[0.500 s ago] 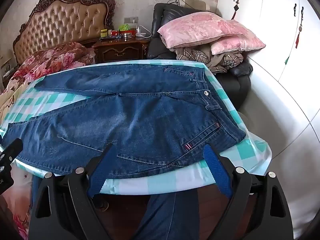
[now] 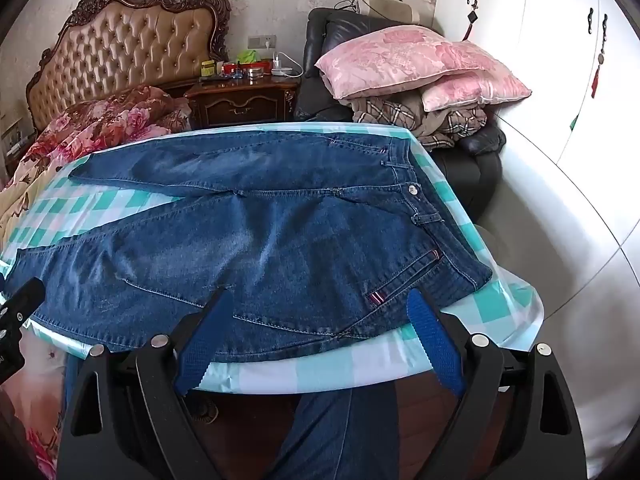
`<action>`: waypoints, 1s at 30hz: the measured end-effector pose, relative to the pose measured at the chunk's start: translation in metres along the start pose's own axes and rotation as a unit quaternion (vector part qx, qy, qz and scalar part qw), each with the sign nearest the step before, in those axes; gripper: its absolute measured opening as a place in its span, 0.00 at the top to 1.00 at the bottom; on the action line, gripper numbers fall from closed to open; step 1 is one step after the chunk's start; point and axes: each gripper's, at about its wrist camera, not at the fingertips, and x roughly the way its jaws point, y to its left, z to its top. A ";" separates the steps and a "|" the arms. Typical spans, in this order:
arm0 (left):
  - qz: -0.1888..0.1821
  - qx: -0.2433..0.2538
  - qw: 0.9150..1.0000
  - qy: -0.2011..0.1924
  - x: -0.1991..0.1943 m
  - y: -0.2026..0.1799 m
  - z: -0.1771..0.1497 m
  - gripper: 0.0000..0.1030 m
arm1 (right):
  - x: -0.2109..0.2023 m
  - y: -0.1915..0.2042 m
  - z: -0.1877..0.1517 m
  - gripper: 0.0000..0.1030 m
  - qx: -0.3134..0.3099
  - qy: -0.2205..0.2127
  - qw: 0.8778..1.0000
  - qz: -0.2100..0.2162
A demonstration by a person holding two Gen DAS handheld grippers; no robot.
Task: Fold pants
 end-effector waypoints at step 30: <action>-0.004 -0.009 1.000 -0.001 -0.001 0.007 0.000 0.02 | 0.000 -0.001 -0.001 0.17 0.003 0.000 1.000 0.000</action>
